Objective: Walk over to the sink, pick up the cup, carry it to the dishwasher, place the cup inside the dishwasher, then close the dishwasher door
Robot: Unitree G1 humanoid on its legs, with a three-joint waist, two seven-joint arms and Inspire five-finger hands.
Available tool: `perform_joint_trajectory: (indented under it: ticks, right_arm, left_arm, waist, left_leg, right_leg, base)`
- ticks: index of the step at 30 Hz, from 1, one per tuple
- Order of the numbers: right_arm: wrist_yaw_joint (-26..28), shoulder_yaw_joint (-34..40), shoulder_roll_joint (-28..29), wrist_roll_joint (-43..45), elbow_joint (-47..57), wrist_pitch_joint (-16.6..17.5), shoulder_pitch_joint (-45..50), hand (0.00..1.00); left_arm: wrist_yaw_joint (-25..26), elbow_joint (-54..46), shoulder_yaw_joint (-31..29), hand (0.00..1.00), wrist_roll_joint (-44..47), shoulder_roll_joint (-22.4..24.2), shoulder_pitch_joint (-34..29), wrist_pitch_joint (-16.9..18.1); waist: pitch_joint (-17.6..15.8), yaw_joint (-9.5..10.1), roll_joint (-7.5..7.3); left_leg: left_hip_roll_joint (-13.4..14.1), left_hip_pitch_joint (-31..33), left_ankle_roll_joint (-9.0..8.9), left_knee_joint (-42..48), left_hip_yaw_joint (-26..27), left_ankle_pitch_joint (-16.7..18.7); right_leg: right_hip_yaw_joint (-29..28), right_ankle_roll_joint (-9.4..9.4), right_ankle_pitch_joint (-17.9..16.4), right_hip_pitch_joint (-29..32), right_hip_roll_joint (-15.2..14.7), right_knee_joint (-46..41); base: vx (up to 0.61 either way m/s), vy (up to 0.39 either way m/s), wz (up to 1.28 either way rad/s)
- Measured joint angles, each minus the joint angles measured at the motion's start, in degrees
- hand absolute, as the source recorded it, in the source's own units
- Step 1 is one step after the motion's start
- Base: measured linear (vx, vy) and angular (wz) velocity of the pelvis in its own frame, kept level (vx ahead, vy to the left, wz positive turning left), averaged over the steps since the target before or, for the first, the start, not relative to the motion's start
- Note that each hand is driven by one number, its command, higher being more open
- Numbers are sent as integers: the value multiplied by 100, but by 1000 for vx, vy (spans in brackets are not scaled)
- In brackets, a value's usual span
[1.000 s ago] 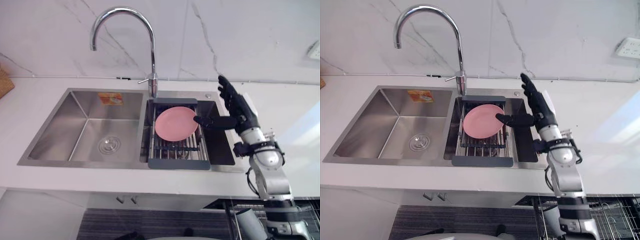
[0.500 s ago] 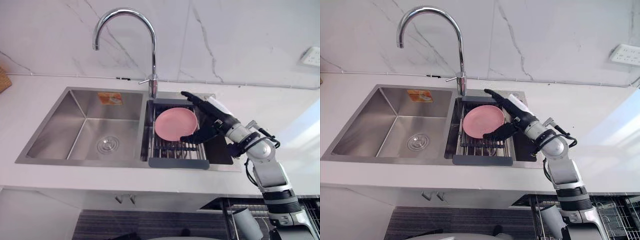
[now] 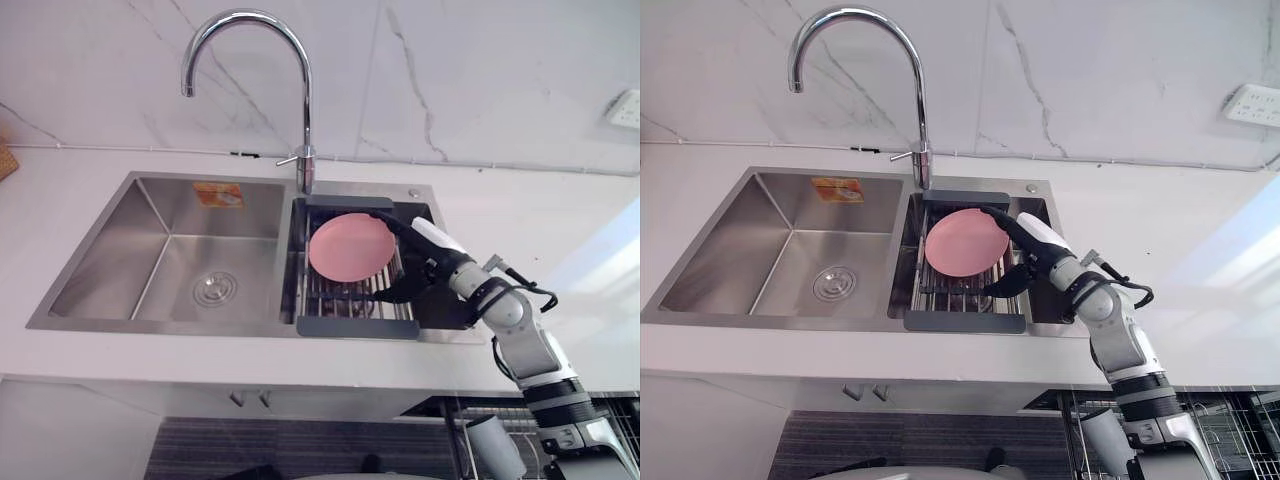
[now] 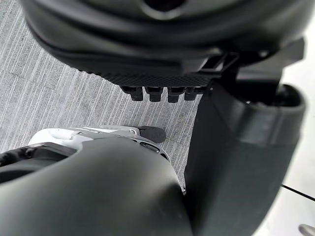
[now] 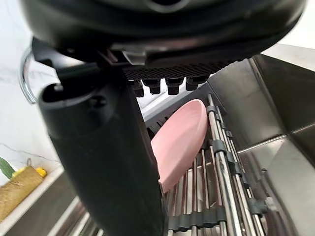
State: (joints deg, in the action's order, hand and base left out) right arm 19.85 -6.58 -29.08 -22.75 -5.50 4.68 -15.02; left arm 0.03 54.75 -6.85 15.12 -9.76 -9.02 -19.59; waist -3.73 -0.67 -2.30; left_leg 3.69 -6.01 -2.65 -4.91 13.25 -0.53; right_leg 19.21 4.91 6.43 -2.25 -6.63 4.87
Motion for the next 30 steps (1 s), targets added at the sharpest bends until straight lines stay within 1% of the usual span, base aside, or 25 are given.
perform_joint_trajectory:
  ticks: [4,7,19,27,30]
  right_arm:
    - [-303,-119,14,-376,-180,56,-1,100]
    - [-509,-120,25,-485,-361,56,-4,100]
    - [-1135,-121,231,-1124,-973,-6,-126,100]
    - [-1673,-122,404,-1481,-1370,-54,-251,100]
    - [-1891,-128,467,-1563,-1445,-125,-261,100]
  left_arm:
    - [-5,-53,1,100,3,7,-13,-3]
    - [-4,-70,1,100,21,11,-14,-11]
    - [-14,-126,-21,100,59,15,-27,-34]
    - [-23,-206,-17,100,57,20,-39,-34]
    - [-32,-229,-15,100,58,20,-38,-33]
  waist:
    - [-3,54,-5]
    - [-6,108,-9]
    - [-49,141,-12]
    - [-100,147,-9]
    - [-143,153,-8]
  left_leg:
    - [-24,1,-3,0,-20,-1]
    - [-44,7,-4,0,-60,-2]
    - [-76,63,8,-2,-237,-48]
    - [-85,99,13,-2,-325,-90]
    - [-98,105,18,-3,-368,-106]
  right_leg:
    - [26,4,3,-12,-28,0]
    - [67,12,7,-28,-53,0]
    - [260,14,6,-71,-95,1]
    - [350,14,7,-86,-106,0]
    - [392,14,7,-105,-120,0]
  base:
    - [0,0,0]
    - [-42,-5,7]
    - [-29,-8,9]
    - [-23,-7,6]
    - [-33,-2,7]
